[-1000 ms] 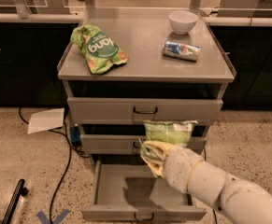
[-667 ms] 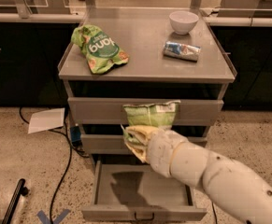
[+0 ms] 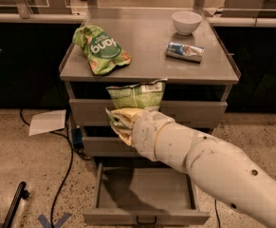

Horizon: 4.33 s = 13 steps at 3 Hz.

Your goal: Pick green jalapeno chip bag from bottom drawer and place on counter

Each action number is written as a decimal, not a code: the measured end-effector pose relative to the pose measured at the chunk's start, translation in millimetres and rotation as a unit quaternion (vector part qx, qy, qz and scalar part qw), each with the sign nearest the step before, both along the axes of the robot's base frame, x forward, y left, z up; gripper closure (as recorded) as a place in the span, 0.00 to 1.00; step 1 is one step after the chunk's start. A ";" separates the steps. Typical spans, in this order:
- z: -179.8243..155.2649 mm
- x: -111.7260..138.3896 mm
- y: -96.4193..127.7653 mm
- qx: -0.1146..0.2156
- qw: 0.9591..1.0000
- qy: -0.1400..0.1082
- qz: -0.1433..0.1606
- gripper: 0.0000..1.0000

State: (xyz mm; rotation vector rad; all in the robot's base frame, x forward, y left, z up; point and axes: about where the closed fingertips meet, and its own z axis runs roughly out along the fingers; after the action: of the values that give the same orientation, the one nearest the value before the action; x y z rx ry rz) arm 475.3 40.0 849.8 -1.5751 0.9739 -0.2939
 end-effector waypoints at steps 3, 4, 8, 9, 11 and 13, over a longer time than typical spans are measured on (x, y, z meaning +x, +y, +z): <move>37.4 73.0 -50.8 -0.024 0.997 -0.034 0.063 1.00; 57.6 111.1 -58.9 -0.027 0.995 -0.040 0.087 1.00; 80.7 254.1 -31.1 -0.009 0.991 -0.010 0.136 1.00; 63.9 271.2 -31.9 0.007 0.993 0.006 0.122 1.00; 63.6 271.3 -31.7 0.008 0.993 0.006 0.122 0.58; 63.6 271.3 -31.6 0.008 0.992 0.006 0.122 0.11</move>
Offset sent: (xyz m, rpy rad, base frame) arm 0.0876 -0.0725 0.0522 -0.0711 -0.0920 0.1278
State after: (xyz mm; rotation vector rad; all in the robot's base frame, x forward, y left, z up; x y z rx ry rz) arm 746.6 8.4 913.4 -1.6641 0.7809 -0.1064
